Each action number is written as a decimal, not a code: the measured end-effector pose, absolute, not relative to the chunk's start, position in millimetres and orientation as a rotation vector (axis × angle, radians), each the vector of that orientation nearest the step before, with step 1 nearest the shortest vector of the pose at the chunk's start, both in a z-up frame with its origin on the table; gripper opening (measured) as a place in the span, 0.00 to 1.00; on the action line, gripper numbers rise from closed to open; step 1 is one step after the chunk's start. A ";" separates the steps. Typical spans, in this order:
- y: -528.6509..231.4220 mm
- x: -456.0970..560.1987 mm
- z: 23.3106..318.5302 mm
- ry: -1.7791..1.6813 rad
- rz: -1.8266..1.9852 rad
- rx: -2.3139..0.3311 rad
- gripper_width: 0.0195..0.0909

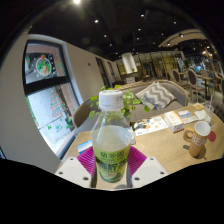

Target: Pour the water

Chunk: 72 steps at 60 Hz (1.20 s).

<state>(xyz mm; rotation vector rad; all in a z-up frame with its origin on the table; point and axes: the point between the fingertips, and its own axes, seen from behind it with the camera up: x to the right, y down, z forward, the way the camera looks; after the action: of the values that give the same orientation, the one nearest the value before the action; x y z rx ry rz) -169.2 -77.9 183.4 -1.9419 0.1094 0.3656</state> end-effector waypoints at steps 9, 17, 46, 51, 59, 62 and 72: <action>-62.6 -145.8 255.2 0.294 0.687 -1.823 0.28; -44.7 -105.1 286.6 0.558 1.040 -1.696 0.28; -9.9 33.7 236.8 1.448 1.831 -1.154 0.28; -11.8 38.7 225.7 1.478 1.839 -1.167 0.28; -9.7 40.8 225.4 1.468 1.841 -1.214 0.28; -12.9 39.9 230.2 1.432 1.830 -1.255 0.27; -20.7 51.2 266.6 1.147 1.661 -1.464 0.27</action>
<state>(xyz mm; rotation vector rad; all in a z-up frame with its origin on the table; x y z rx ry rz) 51.2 -20.7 266.6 -1.4638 1.1472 1.6611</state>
